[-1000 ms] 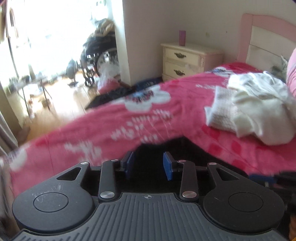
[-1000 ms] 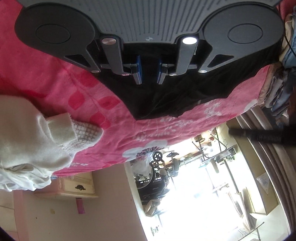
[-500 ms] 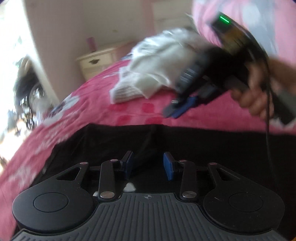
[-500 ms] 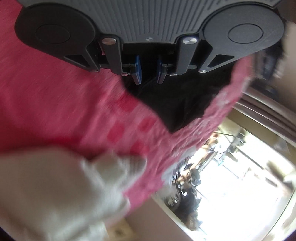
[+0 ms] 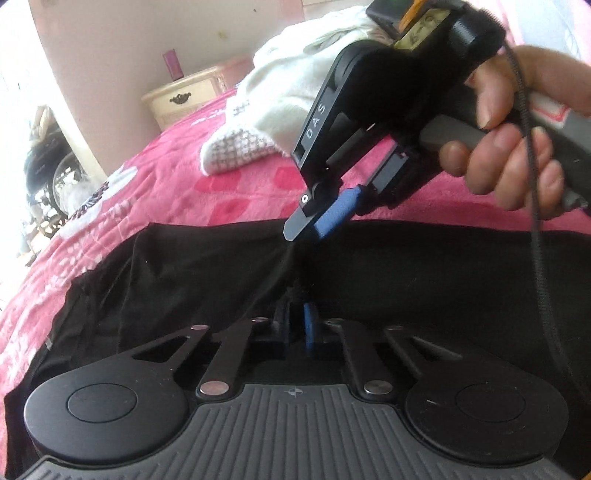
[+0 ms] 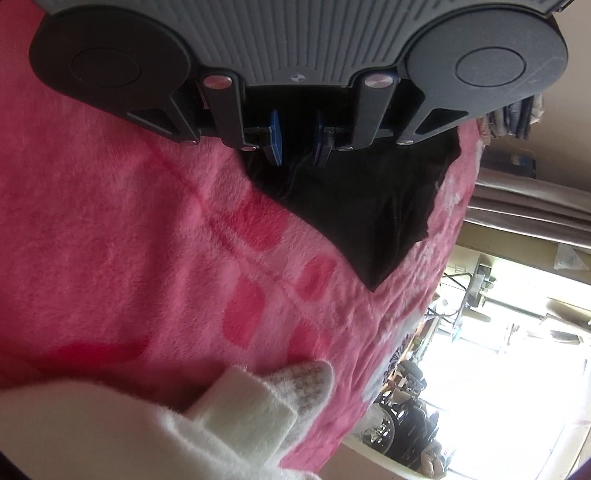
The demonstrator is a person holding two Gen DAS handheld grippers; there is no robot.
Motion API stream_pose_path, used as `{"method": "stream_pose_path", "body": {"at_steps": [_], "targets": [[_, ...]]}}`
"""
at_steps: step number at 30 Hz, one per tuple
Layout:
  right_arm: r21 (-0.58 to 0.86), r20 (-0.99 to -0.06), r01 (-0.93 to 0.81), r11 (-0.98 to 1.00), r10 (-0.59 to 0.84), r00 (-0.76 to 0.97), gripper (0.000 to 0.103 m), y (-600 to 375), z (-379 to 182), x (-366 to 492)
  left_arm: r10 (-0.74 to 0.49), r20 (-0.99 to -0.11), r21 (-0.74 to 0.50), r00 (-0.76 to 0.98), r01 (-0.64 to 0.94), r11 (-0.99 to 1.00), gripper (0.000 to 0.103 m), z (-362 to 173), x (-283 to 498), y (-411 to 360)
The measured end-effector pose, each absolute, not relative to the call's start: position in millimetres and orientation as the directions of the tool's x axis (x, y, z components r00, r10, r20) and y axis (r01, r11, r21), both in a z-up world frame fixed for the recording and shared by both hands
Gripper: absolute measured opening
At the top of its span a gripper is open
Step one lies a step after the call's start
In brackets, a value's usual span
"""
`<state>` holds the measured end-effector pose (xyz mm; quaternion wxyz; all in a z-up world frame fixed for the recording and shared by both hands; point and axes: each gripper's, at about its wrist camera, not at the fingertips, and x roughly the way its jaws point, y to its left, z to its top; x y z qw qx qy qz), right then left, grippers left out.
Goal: Fold clothes
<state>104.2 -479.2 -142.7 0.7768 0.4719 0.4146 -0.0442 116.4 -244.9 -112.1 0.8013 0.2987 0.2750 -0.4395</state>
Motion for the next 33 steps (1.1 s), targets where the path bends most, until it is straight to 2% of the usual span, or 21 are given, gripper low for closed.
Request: {"method": "stream_pose_path", "body": {"at_steps": [1,5,8,11,13,15,16,19,24,27,31,33], "targets": [[0.685,-0.692,0.462,0.564,0.303,0.655,0.012,-480,-143,106,-0.54,-0.705,0.236,0.459,0.87,0.432,0.003,-113,117,-244],[0.667,-0.699,0.473,0.576,0.262,0.666,0.008,-485,-146,110,-0.549,-0.713,0.214,0.436,0.881,0.421,0.003,-114,116,-236],[0.676,-0.696,0.475,0.563,0.277,0.663,0.007,-489,-149,110,-0.554,-0.715,0.204,0.427,0.885,0.418,0.003,-116,116,-233],[0.695,-0.689,0.479,0.537,0.305,0.657,0.012,-496,-147,106,-0.56,-0.716,0.177,0.417,0.884,0.432,0.004,-114,117,-231],[0.694,-0.692,0.489,0.529,0.301,0.657,0.018,-501,-142,100,-0.563,-0.719,0.148,0.407,0.881,0.449,0.007,-112,119,-228],[0.667,-0.704,0.494,0.558,0.254,0.663,0.026,-502,-130,91,-0.56,-0.723,0.113,0.405,0.868,0.483,0.026,-108,121,-222],[0.653,-0.707,0.489,0.579,0.233,0.668,0.026,-500,-124,88,-0.562,-0.723,0.094,0.402,0.863,0.497,0.028,-104,123,-218],[0.619,-0.706,0.445,0.647,0.211,0.676,0.026,-488,-107,85,-0.569,-0.726,0.026,0.386,0.843,0.538,0.029,-89,125,-199],[0.541,-0.699,0.265,0.798,0.251,0.67,0.026,-430,-95,109,-0.55,-0.749,-0.053,0.368,0.795,0.604,0.032,-59,112,-145],[0.465,-0.704,0.165,0.87,0.25,0.665,0.026,-394,-99,122,-0.496,-0.775,-0.056,0.39,0.741,0.669,0.034,-47,98,-104],[0.293,-0.759,0.08,0.953,0.181,0.626,0.023,-360,-123,132,-0.402,-0.78,-0.086,0.48,0.555,0.828,0.036,-42,78,-37],[0.279,-0.748,0.034,0.96,0.195,0.634,0.024,-346,-106,133,-0.349,-0.777,-0.107,0.523,0.437,0.893,0.037,-42,70,-3]]}}
